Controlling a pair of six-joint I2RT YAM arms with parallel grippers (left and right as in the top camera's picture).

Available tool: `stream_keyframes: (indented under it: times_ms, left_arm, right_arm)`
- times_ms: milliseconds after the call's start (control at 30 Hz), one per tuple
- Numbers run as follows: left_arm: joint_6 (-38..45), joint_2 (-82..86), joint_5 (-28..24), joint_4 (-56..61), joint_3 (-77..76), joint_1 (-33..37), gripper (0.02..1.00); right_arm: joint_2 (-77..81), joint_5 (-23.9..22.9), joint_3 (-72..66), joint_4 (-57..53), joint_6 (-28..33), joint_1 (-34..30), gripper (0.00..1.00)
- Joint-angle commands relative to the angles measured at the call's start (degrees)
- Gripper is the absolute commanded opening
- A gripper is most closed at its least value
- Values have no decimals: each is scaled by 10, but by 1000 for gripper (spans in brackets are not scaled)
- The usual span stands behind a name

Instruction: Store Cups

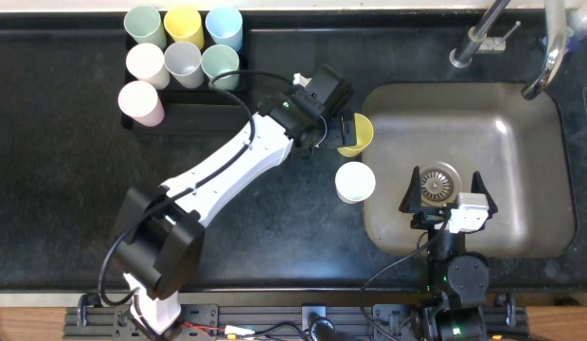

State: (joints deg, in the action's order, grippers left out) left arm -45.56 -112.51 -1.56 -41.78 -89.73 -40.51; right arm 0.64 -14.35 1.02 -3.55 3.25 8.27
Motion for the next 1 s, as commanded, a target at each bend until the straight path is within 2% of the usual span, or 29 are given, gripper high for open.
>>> stream_keyframes:
  times_ms: [33, 100, 133, 167, 200, 233, 267, 367, 533, 667, 833, 1000]
  left_arm:
    - [-12, -18, -11, 4, -11, -2, 1000]
    - [-12, -19, -11, 4, -12, -1, 980]
    - [-12, -19, -11, 4, -12, -1, 928]
    - [-12, -19, -11, 6, -11, -1, 798]
    - [-12, -19, -11, 8, -12, -1, 507]
    - [-12, -19, -10, 10, -12, -1, 292]
    - [-12, -19, -9, 12, -12, 0, 163]
    - [-12, -19, -9, 23, -12, 0, 36]
    - [-10, -9, 25, 10, -51, 10, 36]
    - [-10, 29, 49, -36, -80, 47, 36]
    - [-55, 84, 45, -141, -81, 156, 36]
    - [-57, 94, 21, -217, -81, 282, 36]
  right_arm:
    - [-4, -1, -7, 4, 2, -2, 998]
    - [-4, -1, -7, 4, 2, -2, 996]
    - [-4, -1, -7, 4, 2, -2, 993]
    - [-4, -1, -7, 4, 2, -2, 998]
    - [-4, -1, -7, 4, 2, -2, 998]
    - [-4, -1, -7, 4, 2, -2, 998]
    - [-4, -1, -7, 4, 2, -2, 996]
    - [-4, -1, -7, 4, 2, -2, 998]
    - [-4, -1, -7, 4, 2, -2, 998]
    - [-4, -1, -7, 4, 2, -2, 998]
    - [-4, -1, -7, 4, 2, -2, 998]
    - [-4, -1, -7, 4, 2, -2, 996]
